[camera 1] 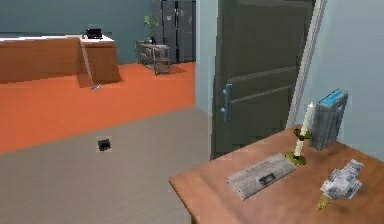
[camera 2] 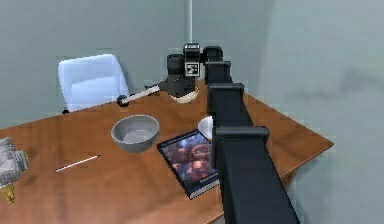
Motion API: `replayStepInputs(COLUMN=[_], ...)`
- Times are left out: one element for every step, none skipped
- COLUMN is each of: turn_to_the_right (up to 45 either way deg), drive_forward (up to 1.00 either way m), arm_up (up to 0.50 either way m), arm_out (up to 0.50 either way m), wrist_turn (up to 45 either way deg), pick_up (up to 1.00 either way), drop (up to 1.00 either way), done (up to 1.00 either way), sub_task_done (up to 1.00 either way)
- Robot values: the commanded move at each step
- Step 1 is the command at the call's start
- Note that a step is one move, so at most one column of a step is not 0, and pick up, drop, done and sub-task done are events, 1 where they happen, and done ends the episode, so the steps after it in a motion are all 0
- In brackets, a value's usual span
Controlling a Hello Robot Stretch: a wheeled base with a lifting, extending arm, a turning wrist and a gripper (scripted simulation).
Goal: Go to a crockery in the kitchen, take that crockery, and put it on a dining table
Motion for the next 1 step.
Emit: replayStepInputs(turn_to_the_right=[0.0], drive_forward=[0.00], arm_up=[0.00], arm_out=[0.00], wrist_turn=[0.0], pick_up=[0.00], drop=[0.00], done=[1.00], sub_task_done=[0.00])
